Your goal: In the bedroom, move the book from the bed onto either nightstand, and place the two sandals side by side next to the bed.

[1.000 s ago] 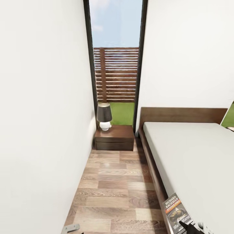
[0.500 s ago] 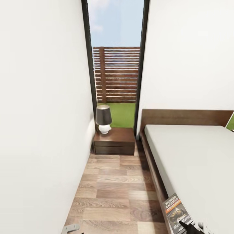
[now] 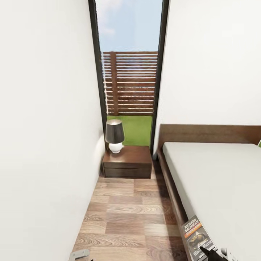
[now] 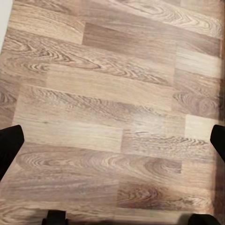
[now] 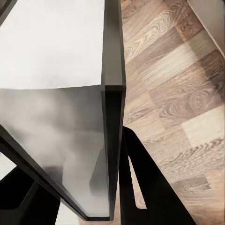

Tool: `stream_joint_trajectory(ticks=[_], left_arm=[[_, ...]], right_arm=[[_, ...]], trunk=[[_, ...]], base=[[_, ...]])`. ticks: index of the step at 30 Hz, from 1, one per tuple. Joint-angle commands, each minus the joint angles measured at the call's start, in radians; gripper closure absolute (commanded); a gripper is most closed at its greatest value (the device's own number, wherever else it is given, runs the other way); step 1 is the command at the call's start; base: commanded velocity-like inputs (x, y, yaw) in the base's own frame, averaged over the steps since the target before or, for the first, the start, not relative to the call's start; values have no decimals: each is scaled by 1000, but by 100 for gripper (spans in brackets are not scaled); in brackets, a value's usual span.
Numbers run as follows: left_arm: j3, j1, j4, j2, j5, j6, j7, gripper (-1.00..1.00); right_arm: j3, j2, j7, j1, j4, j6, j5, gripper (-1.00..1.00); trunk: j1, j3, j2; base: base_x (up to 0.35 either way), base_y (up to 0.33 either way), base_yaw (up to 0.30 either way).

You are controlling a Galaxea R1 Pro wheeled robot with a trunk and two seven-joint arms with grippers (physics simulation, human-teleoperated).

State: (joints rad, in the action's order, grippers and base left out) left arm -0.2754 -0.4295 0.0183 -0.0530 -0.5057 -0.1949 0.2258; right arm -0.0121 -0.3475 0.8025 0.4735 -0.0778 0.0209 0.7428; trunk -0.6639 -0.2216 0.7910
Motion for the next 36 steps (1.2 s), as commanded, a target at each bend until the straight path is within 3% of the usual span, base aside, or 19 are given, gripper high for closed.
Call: stream_joint_trajectory(ticks=[1,36], left_arm=[[-8,-1,-1,0,-10,-3,4,-100],[-8,-1,-1,1,-10,-3,4,-100]], right_arm=[[1,0,6,2,-3,2,7,100],[1,0,7,2,-3,2,7,100]], trunk=[[-1,-1,1],[-1,-1,1]], base=[[323,0,0],[323,0,0]])
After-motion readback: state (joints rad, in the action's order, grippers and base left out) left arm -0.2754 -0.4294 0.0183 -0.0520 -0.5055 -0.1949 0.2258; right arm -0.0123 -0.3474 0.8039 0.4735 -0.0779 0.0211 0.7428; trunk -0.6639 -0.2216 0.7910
